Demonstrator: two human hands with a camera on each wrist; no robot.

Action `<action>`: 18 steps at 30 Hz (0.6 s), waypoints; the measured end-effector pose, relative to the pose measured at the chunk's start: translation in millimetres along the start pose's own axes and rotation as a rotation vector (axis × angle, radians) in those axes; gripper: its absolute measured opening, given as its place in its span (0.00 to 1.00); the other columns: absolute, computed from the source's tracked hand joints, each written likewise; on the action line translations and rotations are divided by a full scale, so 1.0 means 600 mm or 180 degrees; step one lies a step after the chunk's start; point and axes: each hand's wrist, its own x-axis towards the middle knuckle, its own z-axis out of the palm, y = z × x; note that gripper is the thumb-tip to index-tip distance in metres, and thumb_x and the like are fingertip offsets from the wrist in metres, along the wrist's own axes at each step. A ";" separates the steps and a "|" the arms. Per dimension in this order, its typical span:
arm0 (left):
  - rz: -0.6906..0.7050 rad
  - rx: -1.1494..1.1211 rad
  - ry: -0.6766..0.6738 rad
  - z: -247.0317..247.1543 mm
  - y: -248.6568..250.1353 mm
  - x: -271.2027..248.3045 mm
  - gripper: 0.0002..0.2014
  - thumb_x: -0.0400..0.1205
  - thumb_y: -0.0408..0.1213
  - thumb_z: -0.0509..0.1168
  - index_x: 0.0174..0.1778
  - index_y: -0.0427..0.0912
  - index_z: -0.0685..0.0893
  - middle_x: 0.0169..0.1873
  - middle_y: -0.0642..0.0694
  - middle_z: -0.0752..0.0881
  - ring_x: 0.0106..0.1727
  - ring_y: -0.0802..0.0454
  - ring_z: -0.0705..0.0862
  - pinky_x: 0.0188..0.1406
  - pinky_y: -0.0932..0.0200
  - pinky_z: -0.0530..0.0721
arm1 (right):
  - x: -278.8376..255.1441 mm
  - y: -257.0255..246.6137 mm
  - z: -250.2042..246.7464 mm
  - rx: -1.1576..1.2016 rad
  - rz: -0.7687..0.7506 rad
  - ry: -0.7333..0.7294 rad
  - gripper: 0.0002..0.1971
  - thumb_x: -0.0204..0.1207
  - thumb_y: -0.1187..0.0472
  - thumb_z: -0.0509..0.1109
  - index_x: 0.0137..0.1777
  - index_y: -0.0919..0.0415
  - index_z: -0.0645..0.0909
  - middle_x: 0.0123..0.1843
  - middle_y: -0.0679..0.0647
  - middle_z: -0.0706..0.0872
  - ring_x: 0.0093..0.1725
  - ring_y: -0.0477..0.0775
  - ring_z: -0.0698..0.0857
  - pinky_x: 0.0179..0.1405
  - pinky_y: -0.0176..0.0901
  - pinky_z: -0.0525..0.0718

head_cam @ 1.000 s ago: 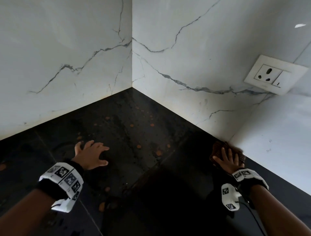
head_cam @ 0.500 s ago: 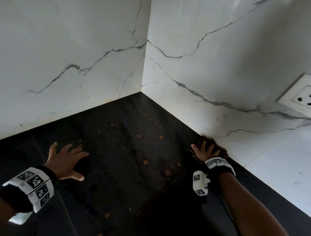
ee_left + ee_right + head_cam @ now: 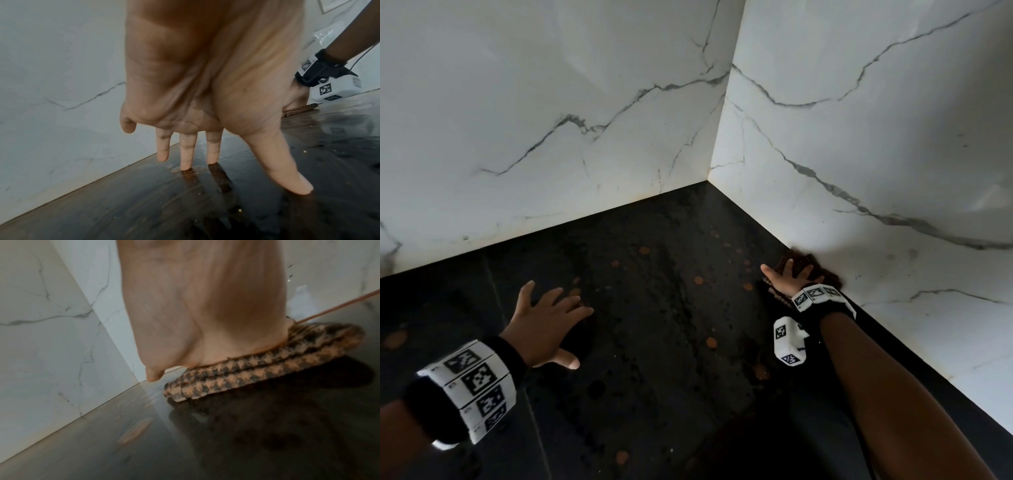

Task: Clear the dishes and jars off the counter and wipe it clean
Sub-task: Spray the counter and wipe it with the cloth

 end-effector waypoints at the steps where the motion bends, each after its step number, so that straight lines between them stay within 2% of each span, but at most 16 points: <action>1: -0.0005 -0.0004 -0.0011 0.001 0.000 0.000 0.46 0.71 0.70 0.60 0.81 0.60 0.45 0.83 0.53 0.49 0.83 0.46 0.45 0.75 0.31 0.37 | 0.007 -0.010 0.001 -0.0043 -0.0096 0.0014 0.46 0.72 0.24 0.43 0.84 0.50 0.41 0.84 0.62 0.34 0.80 0.75 0.35 0.76 0.75 0.39; 5: -0.0016 0.0002 -0.0050 -0.003 0.003 0.001 0.46 0.72 0.69 0.60 0.81 0.59 0.45 0.83 0.53 0.49 0.83 0.45 0.44 0.75 0.30 0.36 | 0.018 -0.030 -0.001 -0.0232 -0.0448 -0.0012 0.42 0.74 0.25 0.44 0.83 0.46 0.41 0.84 0.58 0.34 0.81 0.72 0.34 0.77 0.72 0.40; 10: -0.0015 -0.0034 -0.0081 0.003 -0.001 -0.001 0.46 0.72 0.70 0.58 0.81 0.60 0.43 0.83 0.53 0.47 0.84 0.45 0.44 0.74 0.29 0.34 | 0.012 -0.002 0.001 -0.0471 -0.0757 -0.0065 0.35 0.79 0.32 0.46 0.82 0.40 0.40 0.85 0.49 0.34 0.83 0.62 0.35 0.77 0.71 0.39; 13: -0.0023 -0.0102 -0.0076 0.003 -0.002 -0.004 0.46 0.73 0.70 0.58 0.81 0.61 0.42 0.83 0.53 0.46 0.84 0.45 0.44 0.74 0.29 0.34 | -0.005 0.036 0.009 -0.0506 -0.0767 -0.0016 0.33 0.81 0.34 0.47 0.82 0.39 0.39 0.85 0.47 0.35 0.83 0.59 0.35 0.77 0.69 0.38; 18: 0.0037 -0.0215 -0.0039 0.001 -0.003 -0.006 0.45 0.72 0.69 0.60 0.81 0.60 0.46 0.83 0.53 0.49 0.83 0.43 0.44 0.74 0.28 0.34 | -0.059 0.131 0.037 -0.0279 -0.0505 0.0193 0.33 0.80 0.35 0.48 0.82 0.38 0.41 0.85 0.47 0.40 0.84 0.58 0.40 0.79 0.68 0.42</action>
